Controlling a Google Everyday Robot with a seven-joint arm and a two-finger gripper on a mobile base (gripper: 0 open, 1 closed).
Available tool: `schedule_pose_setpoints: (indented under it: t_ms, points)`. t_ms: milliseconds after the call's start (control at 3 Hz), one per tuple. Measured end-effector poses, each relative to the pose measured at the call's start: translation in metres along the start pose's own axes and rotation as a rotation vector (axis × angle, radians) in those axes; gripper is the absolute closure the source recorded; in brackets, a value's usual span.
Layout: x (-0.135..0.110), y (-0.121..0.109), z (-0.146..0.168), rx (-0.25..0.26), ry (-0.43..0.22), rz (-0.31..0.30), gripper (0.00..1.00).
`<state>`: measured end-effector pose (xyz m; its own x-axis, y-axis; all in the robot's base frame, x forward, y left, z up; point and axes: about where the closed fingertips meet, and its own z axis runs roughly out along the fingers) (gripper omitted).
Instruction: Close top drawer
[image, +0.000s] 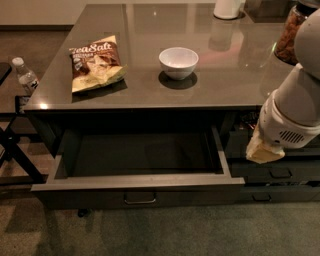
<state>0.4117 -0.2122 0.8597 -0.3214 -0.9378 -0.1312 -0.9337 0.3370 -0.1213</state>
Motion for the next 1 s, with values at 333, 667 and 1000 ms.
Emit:
schedule_pose_setpoints:
  t_ms: [333, 667, 1000]
  points:
    - [0.003, 0.017, 0.026, -0.053, 0.006, 0.022, 1.00]
    - [0.006, 0.043, 0.073, -0.136, 0.021, 0.060, 1.00]
    - [0.008, 0.066, 0.123, -0.234, 0.045, 0.084, 1.00]
